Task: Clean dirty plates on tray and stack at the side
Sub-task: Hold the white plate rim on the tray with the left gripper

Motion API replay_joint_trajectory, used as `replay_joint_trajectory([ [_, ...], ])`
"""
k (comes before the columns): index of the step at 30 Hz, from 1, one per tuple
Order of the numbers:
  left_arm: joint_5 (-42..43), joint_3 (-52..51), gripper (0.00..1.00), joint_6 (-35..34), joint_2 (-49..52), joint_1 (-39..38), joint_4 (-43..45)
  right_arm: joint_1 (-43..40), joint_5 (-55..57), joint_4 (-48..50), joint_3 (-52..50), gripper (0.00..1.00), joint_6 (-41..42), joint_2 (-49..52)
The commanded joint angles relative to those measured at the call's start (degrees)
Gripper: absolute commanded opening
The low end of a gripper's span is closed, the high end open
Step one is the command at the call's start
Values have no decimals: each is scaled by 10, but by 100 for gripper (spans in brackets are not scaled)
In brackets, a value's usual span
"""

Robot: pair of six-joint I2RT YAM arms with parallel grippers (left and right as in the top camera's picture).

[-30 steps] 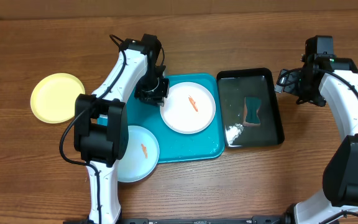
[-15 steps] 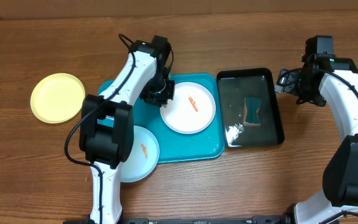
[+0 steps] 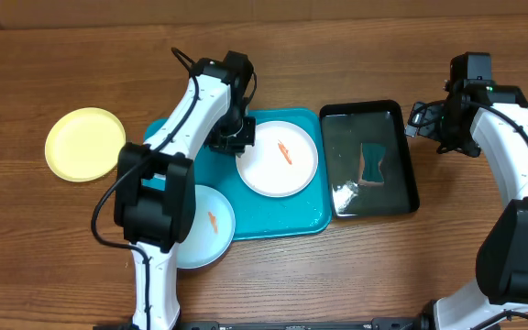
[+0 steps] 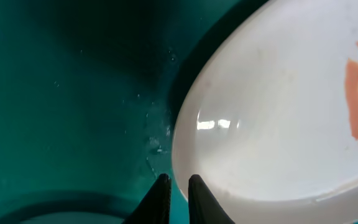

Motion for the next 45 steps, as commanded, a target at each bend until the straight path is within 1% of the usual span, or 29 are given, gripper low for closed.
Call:
replay_joint_trajectory([
  [1, -6, -3, 12, -20, -42, -7, -10, 0, -3, 2, 6, 100, 2, -6],
  [6, -11, -3, 10, -24, -45, -26, -17, 0, -3, 2, 6, 100, 2, -6],
  [9, -42, -3, 9, -50, -47, -40, -20, 0, -2, 2, 6, 100, 2, -6],
  [12, -51, -3, 8, -59, -54, -54, -23, 0, -2, 2, 6, 100, 2, -6],
  [14, -54, -3, 8, -59, -64, -65, -26, 0, -2, 2, 6, 100, 2, -6],
  [19, -109, -3, 8, -91, -100, -90, -46, 0, -2, 2, 6, 100, 2, -6],
  [26, -126, -6, 8, -96, -133, -101, -57, 0, -3, 2, 6, 100, 2, -6],
  [30, -125, -33, 7, -96, -151, -101, -51, 0, -2, 2, 6, 100, 2, -6],
  [35, -128, -136, 8, -106, -216, -101, 11, 0, -3, 2, 6, 100, 2, -6],
  [38, -126, -210, 13, -111, -263, -88, 77, 0, -3, 2, 6, 100, 2, -6],
  [39, -120, -240, 21, -111, -276, -74, 120, 0, -2, 2, 6, 100, 2, -6],
  [41, -120, -251, 44, -111, -276, -58, 146, 0, -3, 2, 6, 100, 2, -6],
  [42, -118, -255, 53, -115, -272, -49, 157, 0, -3, 2, 6, 100, 2, -6],
  [43, -115, -257, 55, -122, -268, -40, 165, 0, -3, 2, 6, 100, 2, -6],
  [45, -94, -258, 54, -123, -259, -23, 186, 0, -2, 2, 6, 100, 2, -6],
])
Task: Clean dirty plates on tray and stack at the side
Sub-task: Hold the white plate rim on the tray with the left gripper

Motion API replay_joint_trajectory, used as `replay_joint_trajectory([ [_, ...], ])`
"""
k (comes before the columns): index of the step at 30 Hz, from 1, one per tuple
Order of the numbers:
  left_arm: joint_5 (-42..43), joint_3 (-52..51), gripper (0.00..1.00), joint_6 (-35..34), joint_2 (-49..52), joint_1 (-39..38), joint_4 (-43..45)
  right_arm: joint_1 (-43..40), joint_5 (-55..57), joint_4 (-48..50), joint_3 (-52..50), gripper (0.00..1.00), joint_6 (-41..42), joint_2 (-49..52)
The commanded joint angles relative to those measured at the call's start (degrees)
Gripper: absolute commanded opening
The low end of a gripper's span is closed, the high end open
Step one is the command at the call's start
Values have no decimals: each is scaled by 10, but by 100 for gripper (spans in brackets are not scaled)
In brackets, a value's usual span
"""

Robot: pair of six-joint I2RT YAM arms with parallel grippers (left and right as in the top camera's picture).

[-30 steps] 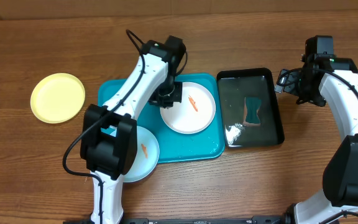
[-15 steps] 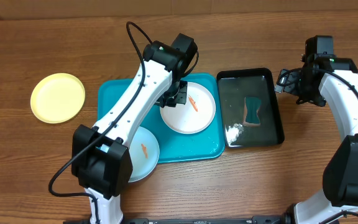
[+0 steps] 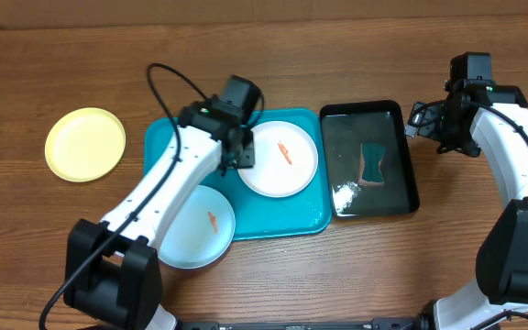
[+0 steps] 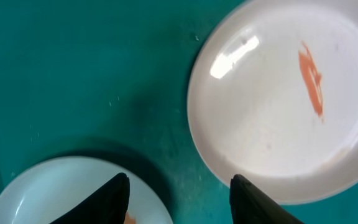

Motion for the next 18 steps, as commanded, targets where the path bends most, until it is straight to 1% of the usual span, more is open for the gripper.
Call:
replay_joint_trajectory([
  [1, 28, -10, 53, -14, 11, 34, 28, 0, -2, 2, 6, 100, 2, -6],
  [2, 33, -10, 51, -14, 16, 40, 37, 0, -3, 2, 6, 100, 2, -6],
  [4, 41, -10, 44, -14, 26, 47, 55, 0, -3, 2, 6, 100, 2, -6],
  [7, 44, -10, 37, -14, 39, 47, 63, 0, -2, 2, 6, 100, 2, -6],
  [13, 54, -10, 31, -14, 69, 43, 64, 0, -2, 2, 6, 100, 2, -6],
  [18, 54, -10, 28, -14, 92, 41, 59, 0, -3, 2, 6, 100, 2, -6],
])
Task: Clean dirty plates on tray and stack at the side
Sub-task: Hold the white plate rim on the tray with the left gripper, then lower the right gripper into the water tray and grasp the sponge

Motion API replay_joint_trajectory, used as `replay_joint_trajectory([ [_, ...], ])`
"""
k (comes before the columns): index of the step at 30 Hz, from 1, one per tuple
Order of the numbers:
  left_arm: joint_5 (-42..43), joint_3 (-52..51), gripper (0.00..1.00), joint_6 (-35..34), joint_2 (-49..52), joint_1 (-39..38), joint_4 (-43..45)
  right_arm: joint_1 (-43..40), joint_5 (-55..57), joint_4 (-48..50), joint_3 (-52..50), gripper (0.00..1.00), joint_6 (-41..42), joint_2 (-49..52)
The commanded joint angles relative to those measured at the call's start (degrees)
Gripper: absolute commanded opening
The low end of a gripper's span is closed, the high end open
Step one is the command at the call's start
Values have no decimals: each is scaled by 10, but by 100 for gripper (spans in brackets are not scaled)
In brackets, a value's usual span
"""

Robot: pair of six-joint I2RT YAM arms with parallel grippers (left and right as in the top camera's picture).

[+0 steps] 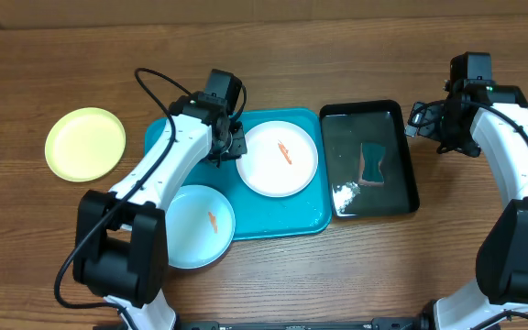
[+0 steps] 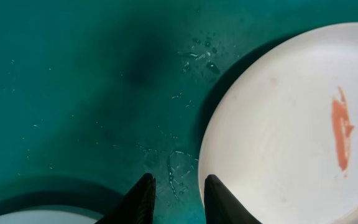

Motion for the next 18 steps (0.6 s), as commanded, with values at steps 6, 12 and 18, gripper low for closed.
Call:
replay_joint_trajectory([
  [6, 66, -7, 29, 41, 27, -5, 13, 0, -3, 1, 6, 100, 2, -6],
  [12, 104, -7, 35, 81, 27, -5, 22, 0, -3, 1, 6, 100, 2, -6],
  [18, 91, -9, 32, 80, 34, -5, 20, 0, -75, 14, 6, 100, 5, -6],
])
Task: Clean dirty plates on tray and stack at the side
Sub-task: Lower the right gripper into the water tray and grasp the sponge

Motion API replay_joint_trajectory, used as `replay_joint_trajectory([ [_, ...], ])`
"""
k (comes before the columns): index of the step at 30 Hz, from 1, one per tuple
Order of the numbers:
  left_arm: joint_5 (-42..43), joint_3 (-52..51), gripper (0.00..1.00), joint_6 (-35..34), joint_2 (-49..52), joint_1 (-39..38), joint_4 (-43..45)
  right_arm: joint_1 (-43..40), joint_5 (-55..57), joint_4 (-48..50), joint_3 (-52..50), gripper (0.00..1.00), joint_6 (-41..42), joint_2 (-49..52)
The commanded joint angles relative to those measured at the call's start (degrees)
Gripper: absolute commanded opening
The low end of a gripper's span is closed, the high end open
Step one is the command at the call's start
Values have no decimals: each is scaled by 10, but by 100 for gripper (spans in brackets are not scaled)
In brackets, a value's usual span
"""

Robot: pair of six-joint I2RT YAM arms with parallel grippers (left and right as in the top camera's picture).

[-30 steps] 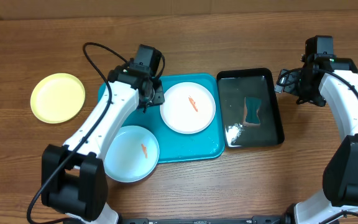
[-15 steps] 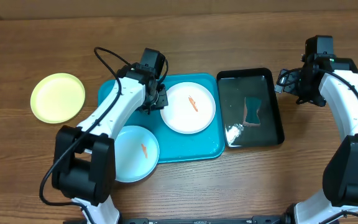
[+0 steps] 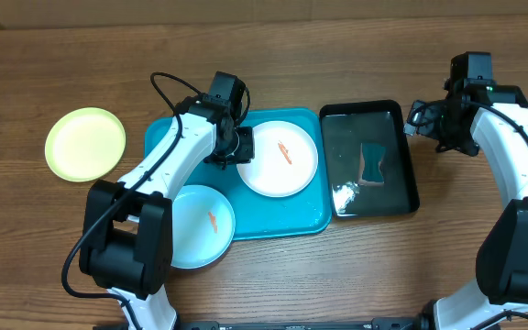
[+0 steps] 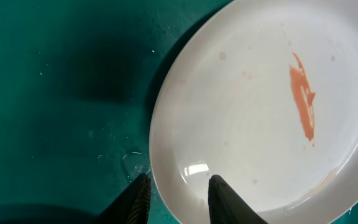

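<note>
A white plate (image 3: 282,160) with an orange smear (image 4: 303,102) lies at the back of the teal tray (image 3: 310,220). My left gripper (image 3: 237,152) is at its left rim. In the left wrist view the gripper (image 4: 178,202) is open, one finger over the tray and one over the plate (image 4: 260,112), the rim between them. A second smeared plate (image 3: 200,227) overhangs the tray's front left corner. A yellow plate (image 3: 84,144) sits on the table at far left. My right gripper (image 3: 426,121) hovers by the basin's far right corner; its jaws are unclear.
A black basin (image 3: 412,165) of water stands right of the tray, with a teal sponge (image 3: 372,163) lying in it. A black cable loops above my left arm. Bare wooden table surrounds the tray and the yellow plate.
My left gripper has shifted right. Its fingers were over bare tray beside the plate's left rim; now they straddle that rim. The right arm has not moved.
My left gripper was nearly shut, low at the white plate's left rim. Then it was wide open and higher over the tray, with both plates in view. Then it was low again beside the rim, narrower. Now it straddles the rim, open.
</note>
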Motion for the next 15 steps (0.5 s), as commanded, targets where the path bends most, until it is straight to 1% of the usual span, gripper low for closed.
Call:
replay_joint_trajectory([
  [1, -1, -9, 32, 12, 11, -2, 1, 0, -66, 5, 6, 100, 4, -6],
  [5, -1, -11, 31, -10, 13, -2, 0, 0, -174, -24, 7, 100, 4, -6],
  [8, -2, -11, 30, -21, 19, -3, -2, 0, -257, -15, 7, 100, -19, -6],
  [9, -3, -11, 29, -21, 20, -3, -2, 0, -276, -17, 7, 96, -24, -6],
  [11, -9, -11, 29, -21, 20, -3, -2, 5, -293, -24, 7, 86, -24, -6],
  [13, -16, -11, 29, -21, 20, -3, 0, 15, -284, -32, 6, 84, -30, -6],
  [15, -18, -11, 30, -21, 20, -3, 3, 34, -246, -43, 6, 82, -35, -6],
])
